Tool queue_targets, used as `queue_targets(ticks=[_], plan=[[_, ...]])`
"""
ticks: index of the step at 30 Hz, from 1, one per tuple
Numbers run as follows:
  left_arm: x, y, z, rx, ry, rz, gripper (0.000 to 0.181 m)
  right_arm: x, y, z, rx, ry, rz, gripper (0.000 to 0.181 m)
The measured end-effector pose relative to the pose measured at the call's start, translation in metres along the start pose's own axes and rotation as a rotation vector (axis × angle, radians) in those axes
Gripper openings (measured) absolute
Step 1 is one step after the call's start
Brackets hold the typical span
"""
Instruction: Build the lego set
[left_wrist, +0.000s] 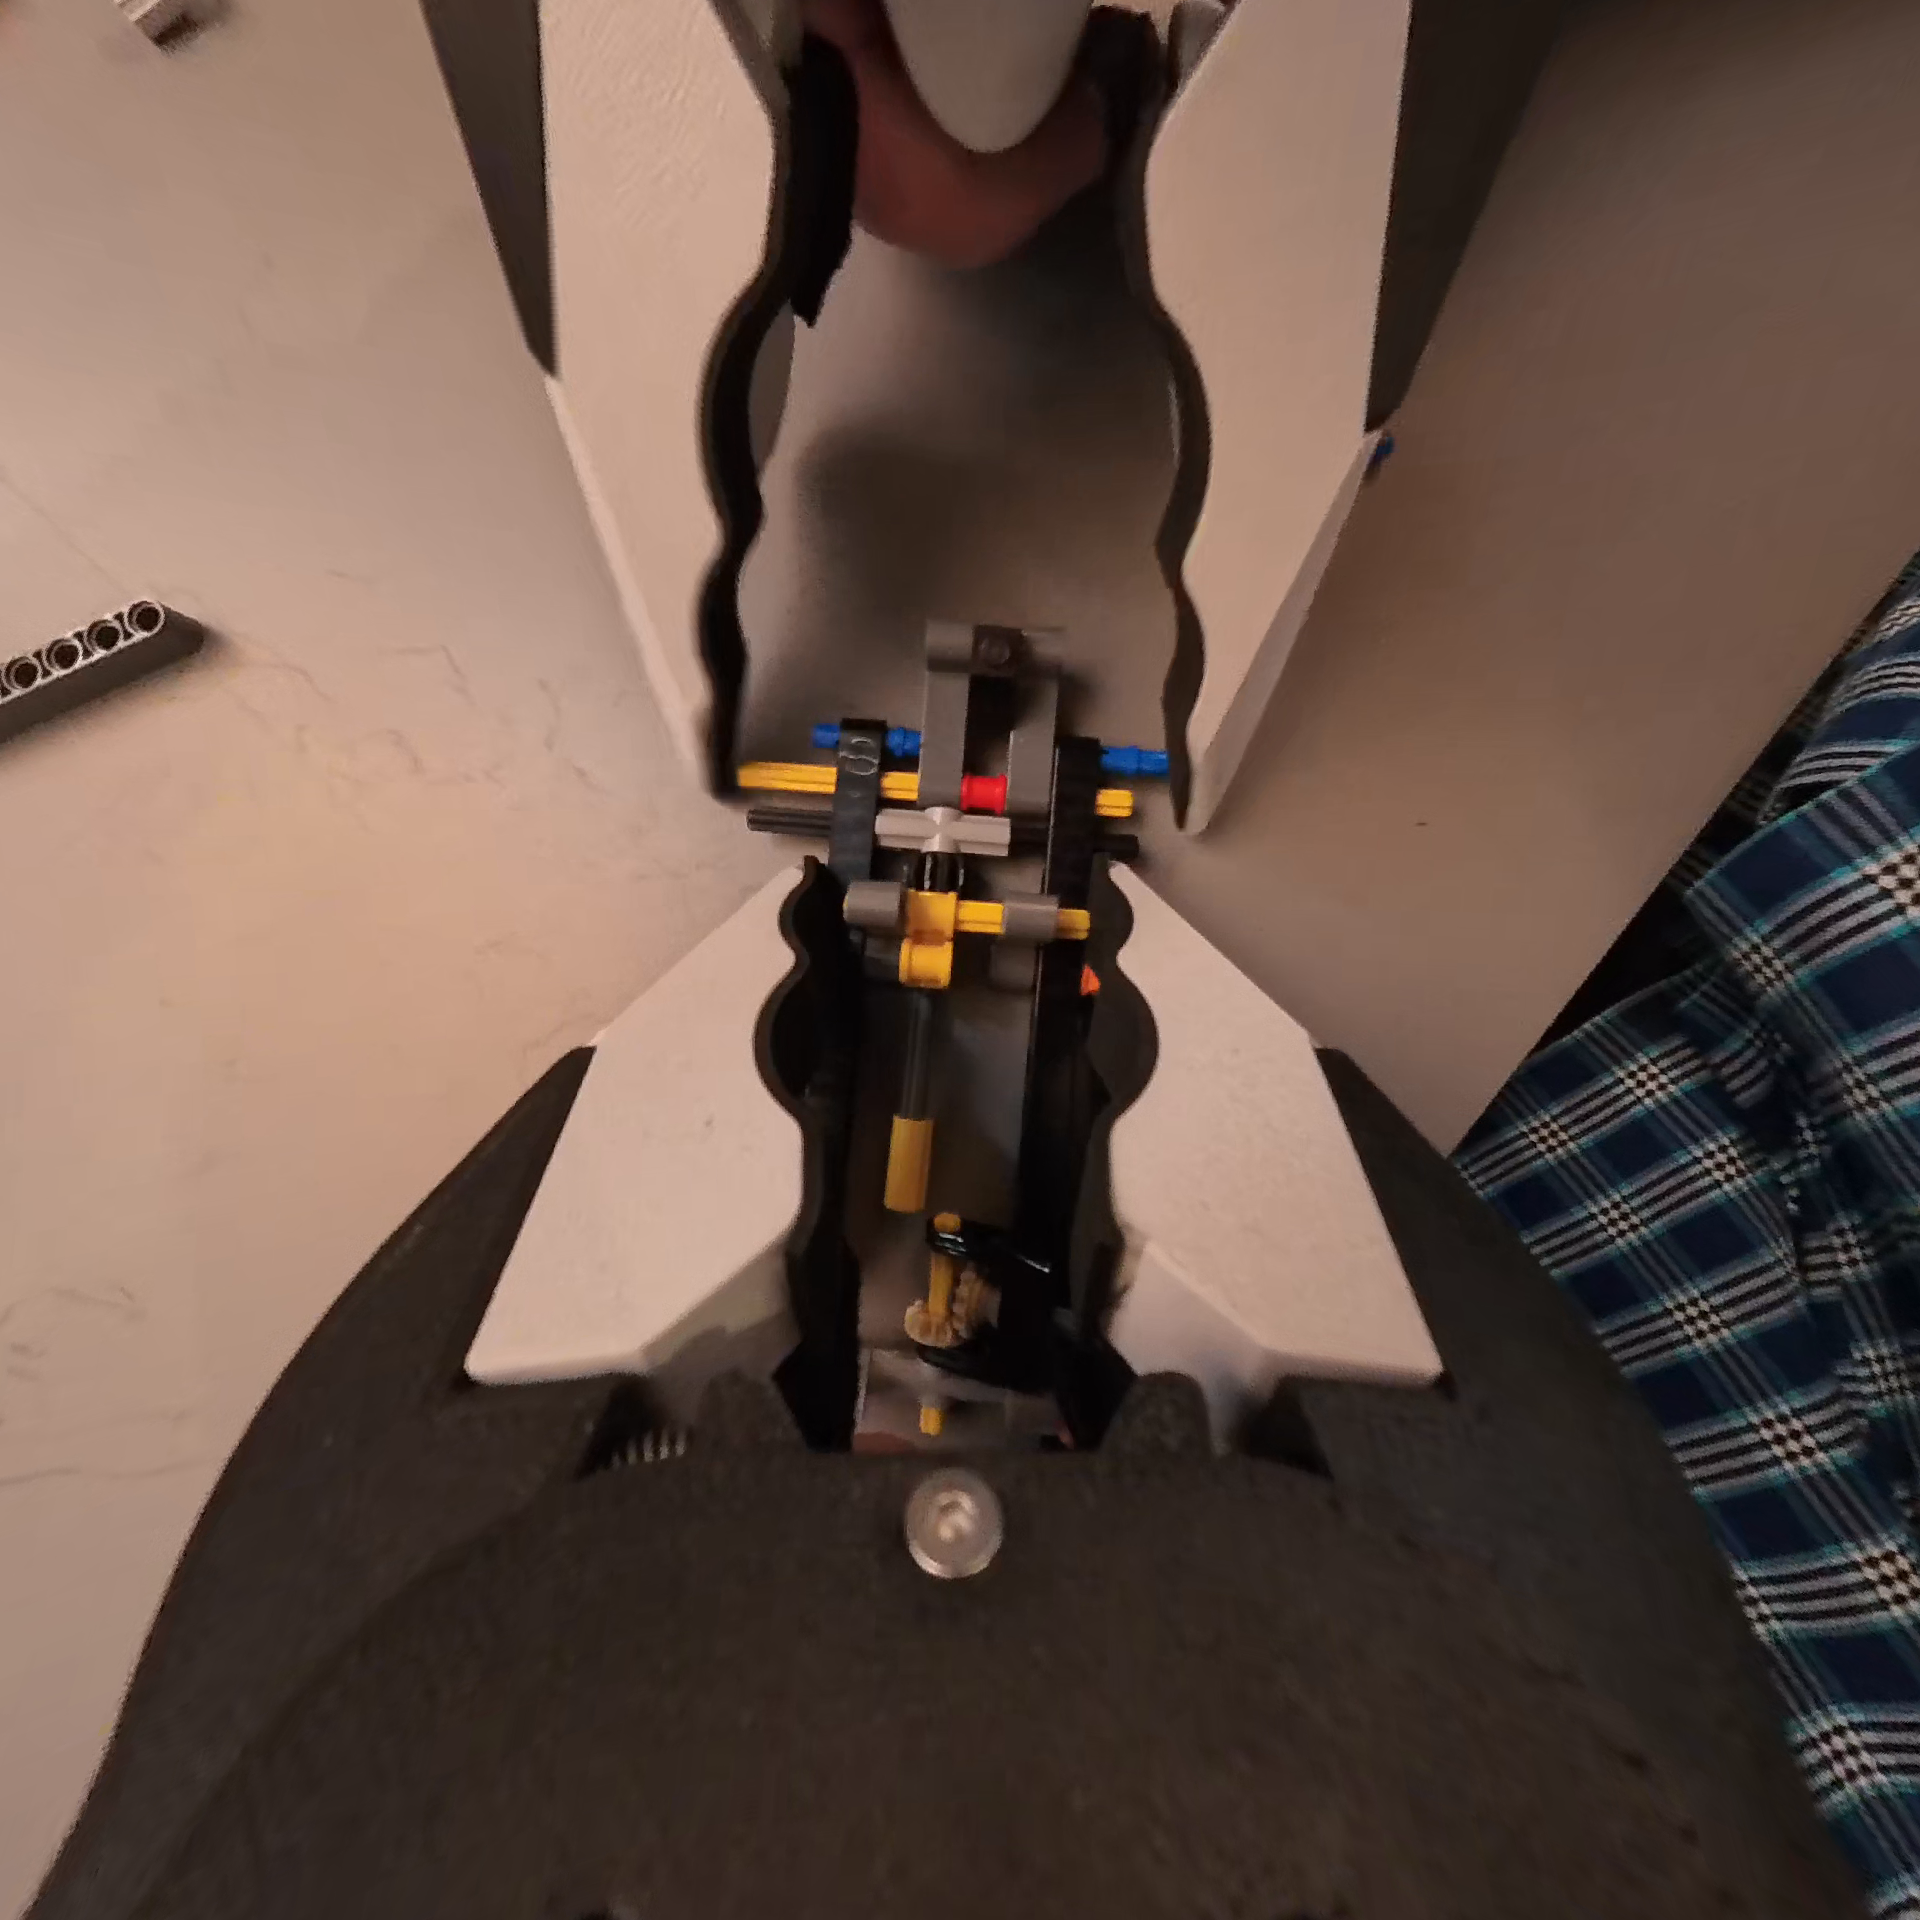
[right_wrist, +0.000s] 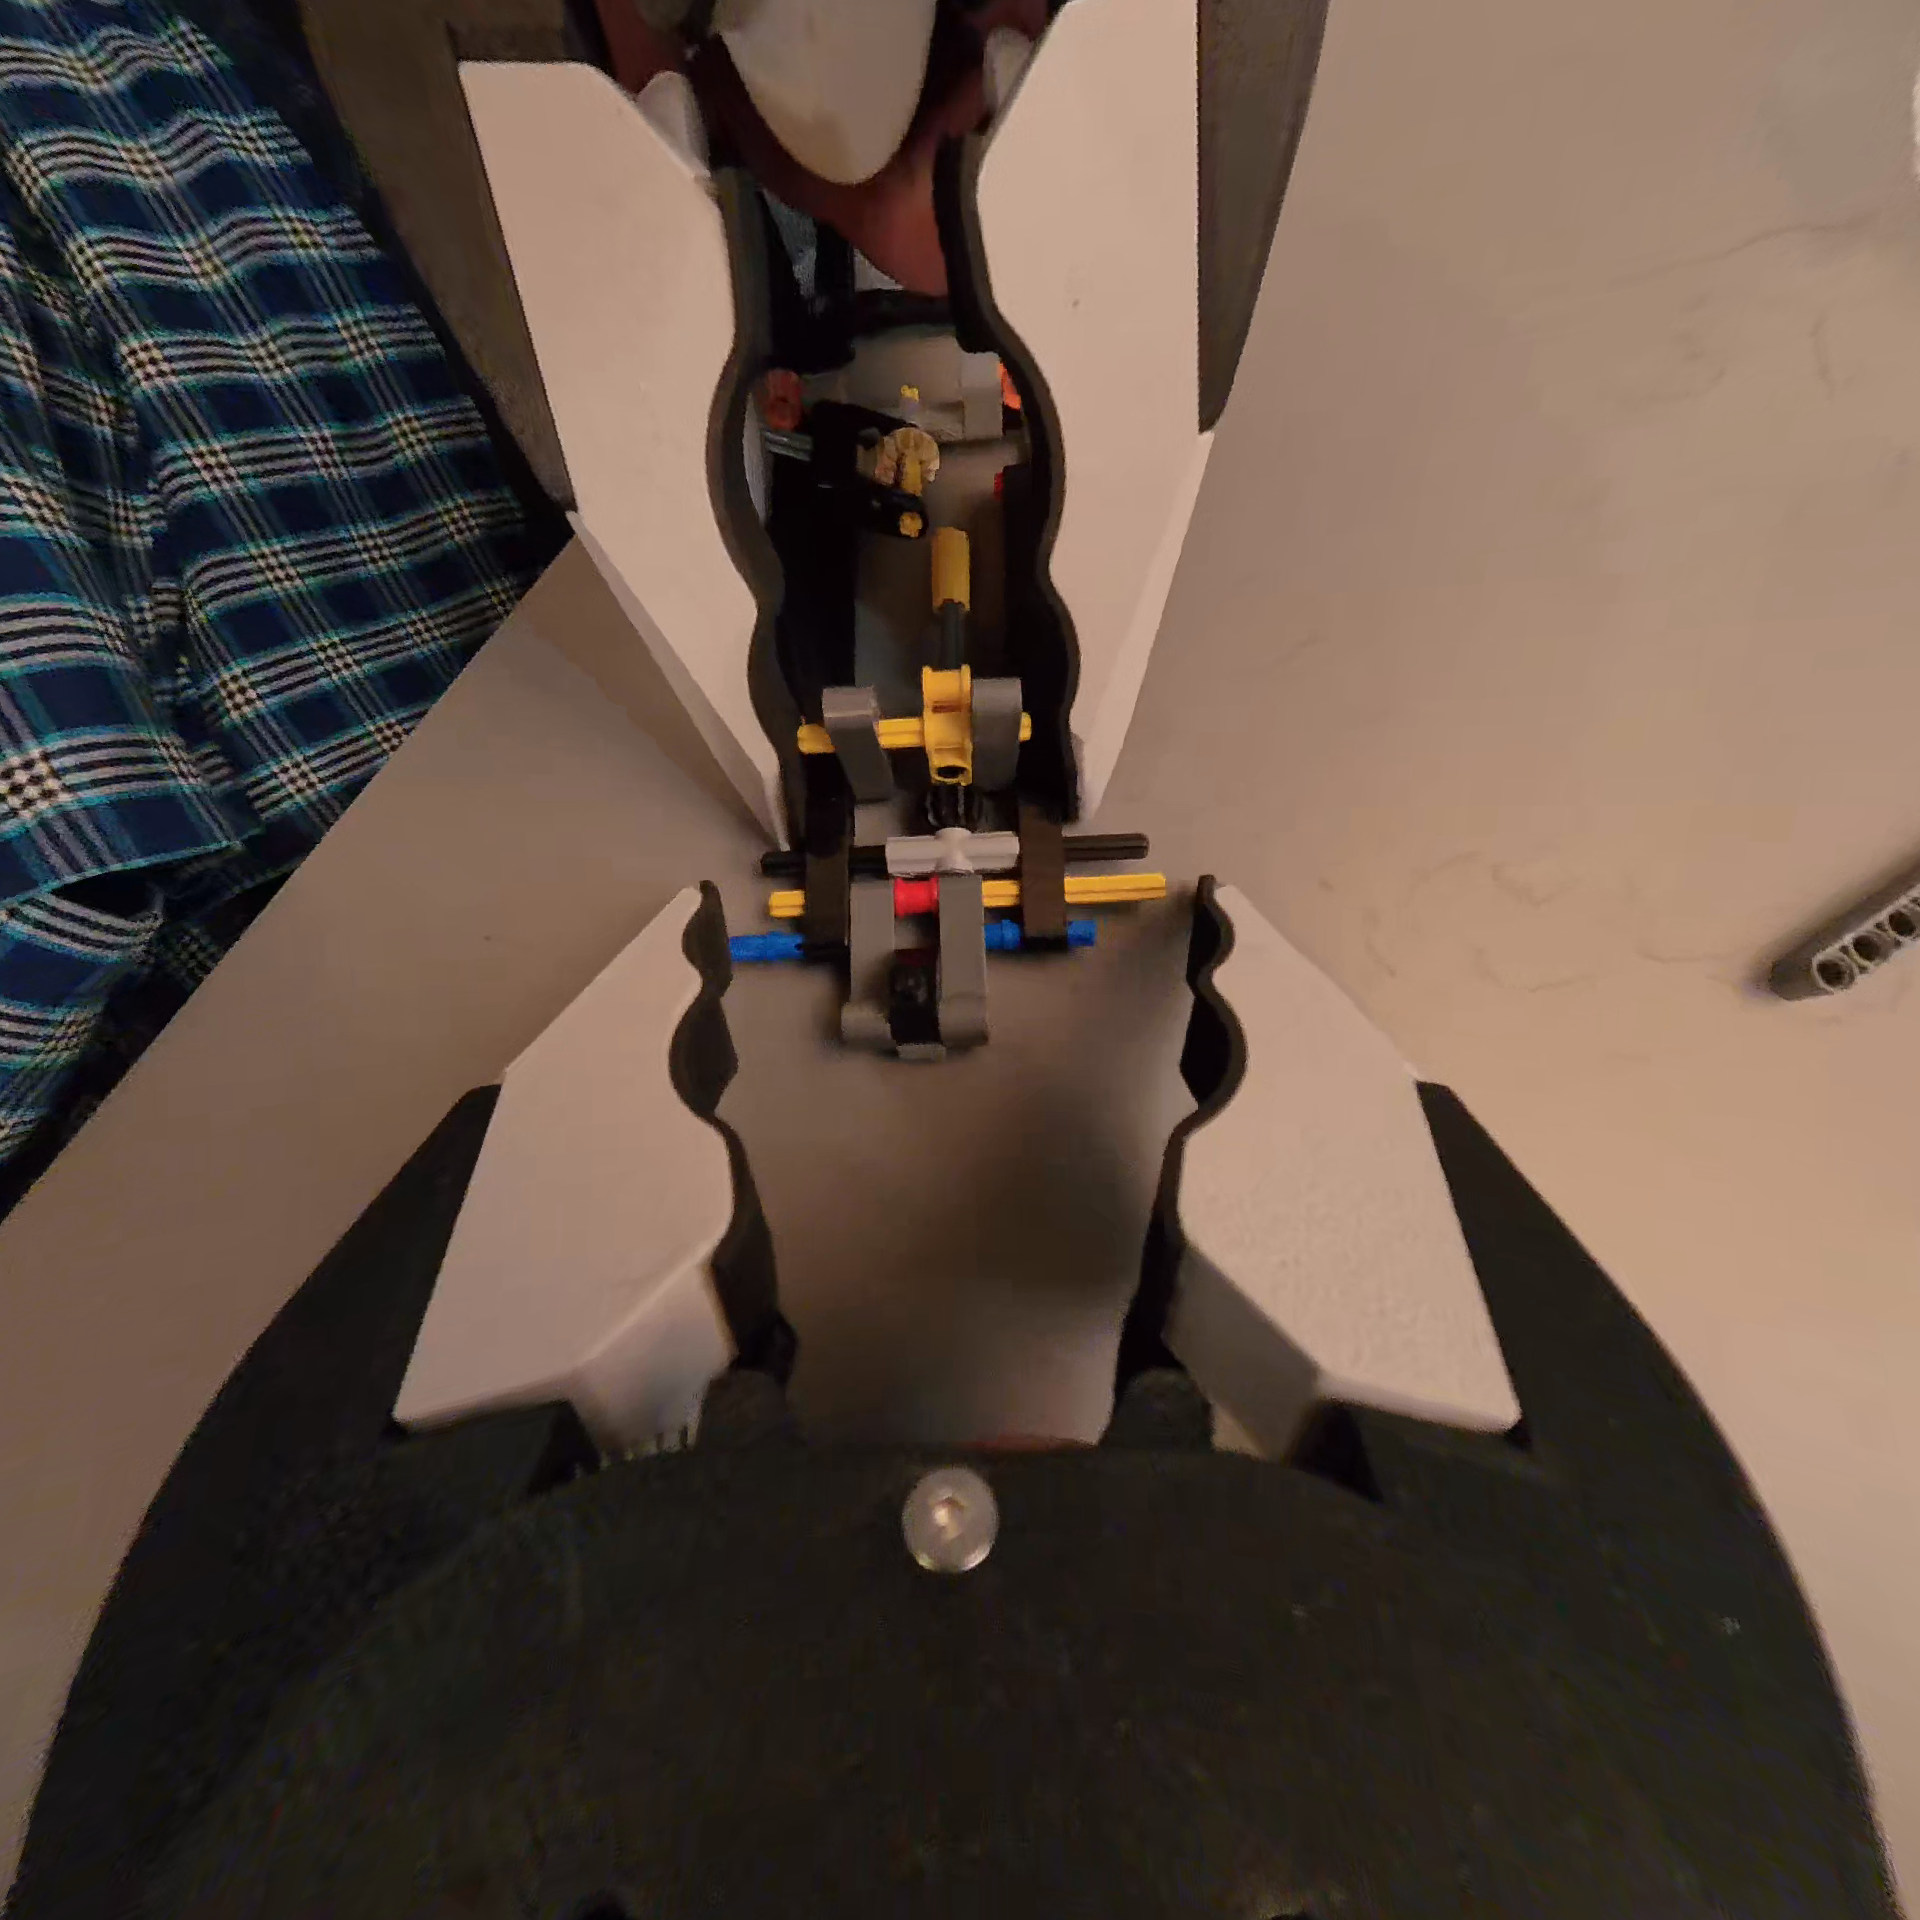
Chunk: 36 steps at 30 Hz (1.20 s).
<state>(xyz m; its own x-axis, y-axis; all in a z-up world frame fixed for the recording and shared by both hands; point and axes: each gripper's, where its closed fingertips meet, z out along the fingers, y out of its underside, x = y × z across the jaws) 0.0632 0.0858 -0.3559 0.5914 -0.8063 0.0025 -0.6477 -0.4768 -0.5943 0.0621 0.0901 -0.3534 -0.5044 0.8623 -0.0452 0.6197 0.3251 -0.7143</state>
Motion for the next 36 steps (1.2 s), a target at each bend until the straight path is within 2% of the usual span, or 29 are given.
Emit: queue_targets(ticks=[2, 6, 25, 27, 28, 30, 36], plan=[[0.0001, -0.0001, 0.0, 0.001, -0.002, -0.001, 0.049, -0.0018, -0.0002, 0.0001, 0.002, -0.012, -0.013, 0.078], [0.0017, -0.0001, 0.0002, 0.004, 0.001, -0.002, 0.049, -0.0013, 0.0006, -0.0005, 0.008, -0.001, -0.013, 0.072], [0.0035, 0.0002, 0.0002, 0.008, 0.001, 0.0, 0.049, -0.0049, 0.0017, -0.0008, 0.017, 0.025, -0.015, 0.072], [-0.0007, 0.0003, -0.0001, 0.007, -0.016, -0.012, 0.049, -0.0076, 0.0008, -0.0008, 0.017, -0.018, -0.001, 0.078], [-0.0029, 0.0003, -0.0002, 0.006, -0.018, -0.021, 0.049, -0.0089, 0.0, -0.0006, 0.016, -0.043, 0.01, 0.09], [-0.0015, 0.0003, -0.0004, -0.003, -0.008, -0.007, 0.049, -0.0105, 0.0007, -0.001, 0.002, -0.065, -0.008, 0.098], [0.0004, -0.0009, 0.0003, 0.003, 0.005, -0.007, 0.049, -0.0046, 0.0063, -0.0056, -0.023, -0.067, -0.074, 0.08]])
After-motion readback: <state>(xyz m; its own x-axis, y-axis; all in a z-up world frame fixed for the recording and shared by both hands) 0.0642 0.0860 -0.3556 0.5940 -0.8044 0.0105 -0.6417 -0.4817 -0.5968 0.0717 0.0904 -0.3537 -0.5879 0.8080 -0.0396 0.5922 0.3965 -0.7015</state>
